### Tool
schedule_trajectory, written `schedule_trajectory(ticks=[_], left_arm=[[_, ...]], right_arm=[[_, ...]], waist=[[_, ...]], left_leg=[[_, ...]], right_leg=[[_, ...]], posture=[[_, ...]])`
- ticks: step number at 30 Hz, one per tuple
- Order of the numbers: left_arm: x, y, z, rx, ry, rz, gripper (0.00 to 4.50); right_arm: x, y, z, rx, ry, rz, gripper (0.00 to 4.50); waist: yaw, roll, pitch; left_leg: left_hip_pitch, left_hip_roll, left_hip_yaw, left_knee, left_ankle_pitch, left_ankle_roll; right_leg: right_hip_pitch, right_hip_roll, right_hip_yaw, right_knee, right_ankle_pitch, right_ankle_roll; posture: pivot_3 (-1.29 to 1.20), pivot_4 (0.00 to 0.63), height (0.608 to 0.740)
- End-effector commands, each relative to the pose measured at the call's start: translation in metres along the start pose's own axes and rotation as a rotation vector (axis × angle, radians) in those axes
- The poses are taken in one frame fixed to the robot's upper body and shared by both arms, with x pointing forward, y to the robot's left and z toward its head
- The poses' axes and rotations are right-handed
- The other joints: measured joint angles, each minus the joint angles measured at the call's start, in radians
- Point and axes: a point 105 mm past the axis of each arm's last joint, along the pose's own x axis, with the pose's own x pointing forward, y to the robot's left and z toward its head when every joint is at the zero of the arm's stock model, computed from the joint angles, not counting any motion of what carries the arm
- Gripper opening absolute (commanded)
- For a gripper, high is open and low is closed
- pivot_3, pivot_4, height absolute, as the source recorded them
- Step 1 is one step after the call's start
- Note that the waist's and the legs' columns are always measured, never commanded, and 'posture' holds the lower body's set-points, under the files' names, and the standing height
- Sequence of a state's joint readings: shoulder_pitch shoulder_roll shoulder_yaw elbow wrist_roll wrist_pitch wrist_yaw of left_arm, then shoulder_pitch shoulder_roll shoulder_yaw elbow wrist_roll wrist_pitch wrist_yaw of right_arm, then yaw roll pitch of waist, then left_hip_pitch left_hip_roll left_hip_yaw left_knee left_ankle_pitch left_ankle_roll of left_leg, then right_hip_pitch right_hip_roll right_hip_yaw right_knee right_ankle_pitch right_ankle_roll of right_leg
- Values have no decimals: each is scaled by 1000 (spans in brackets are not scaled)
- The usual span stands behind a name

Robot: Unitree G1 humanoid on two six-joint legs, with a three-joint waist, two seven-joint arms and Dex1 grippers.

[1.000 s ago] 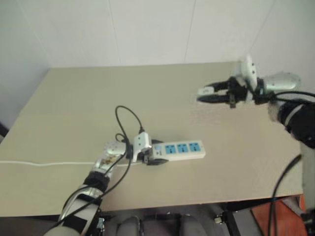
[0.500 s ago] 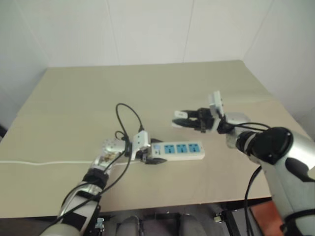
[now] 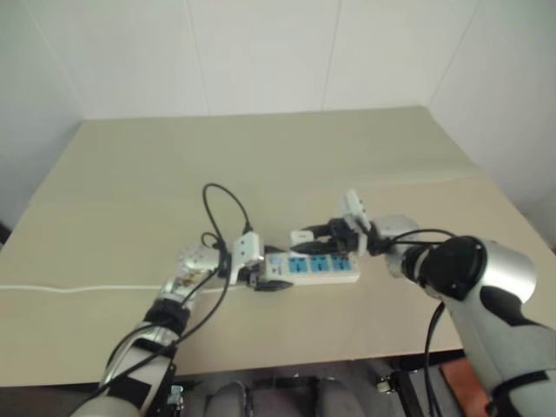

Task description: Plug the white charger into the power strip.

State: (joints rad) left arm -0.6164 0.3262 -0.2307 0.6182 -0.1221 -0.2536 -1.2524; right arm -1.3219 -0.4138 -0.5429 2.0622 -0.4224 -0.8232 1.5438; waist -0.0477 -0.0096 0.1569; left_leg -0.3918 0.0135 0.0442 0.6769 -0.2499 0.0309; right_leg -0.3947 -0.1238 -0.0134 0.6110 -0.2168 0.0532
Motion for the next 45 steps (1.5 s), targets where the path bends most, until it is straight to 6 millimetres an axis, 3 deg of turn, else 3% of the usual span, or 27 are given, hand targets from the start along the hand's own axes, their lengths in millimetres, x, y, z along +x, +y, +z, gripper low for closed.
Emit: schedule_trajectory(ticks=[1,21,32,43,45], left_arm=[[1,-8,-5,3,30,-37,3347],[3,-9,-5,-1,30,-42,3347],[2,-9,-6,-9,34,-38,3347],[1,-9,-7,-8,39,-38,3347],[1,-9,-7,-8,41,-37,3347]], right_arm=[[3,6,-4,16,-1,24,1107],[8,15,-32,87,63,-7,1107],[-10,38,-75,91,214,7,1107],[-6,42,-77,140,218,50,1107],[-5,43,-76,165,217,61,1861]], waist=[[0,0,0],[-2,0,0],[0,-5,-6],[0,-13,-19],[0,-13,-19]], left_leg=[[0,0,0,0,0,0],[4,0,0,0,0,0],[9,1,-1,-1,-1,-1],[13,1,-8,-1,-3,-2],[13,1,-8,-1,-3,-2]], right_leg=[[0,0,0,0,0,0],[4,0,0,0,0,0],[9,0,0,-1,0,0],[10,0,1,-1,-1,-1],[10,0,2,-1,-1,-1]], posture=[[0,150,740],[0,150,740],[0,150,740],[0,150,740],[0,150,740]])
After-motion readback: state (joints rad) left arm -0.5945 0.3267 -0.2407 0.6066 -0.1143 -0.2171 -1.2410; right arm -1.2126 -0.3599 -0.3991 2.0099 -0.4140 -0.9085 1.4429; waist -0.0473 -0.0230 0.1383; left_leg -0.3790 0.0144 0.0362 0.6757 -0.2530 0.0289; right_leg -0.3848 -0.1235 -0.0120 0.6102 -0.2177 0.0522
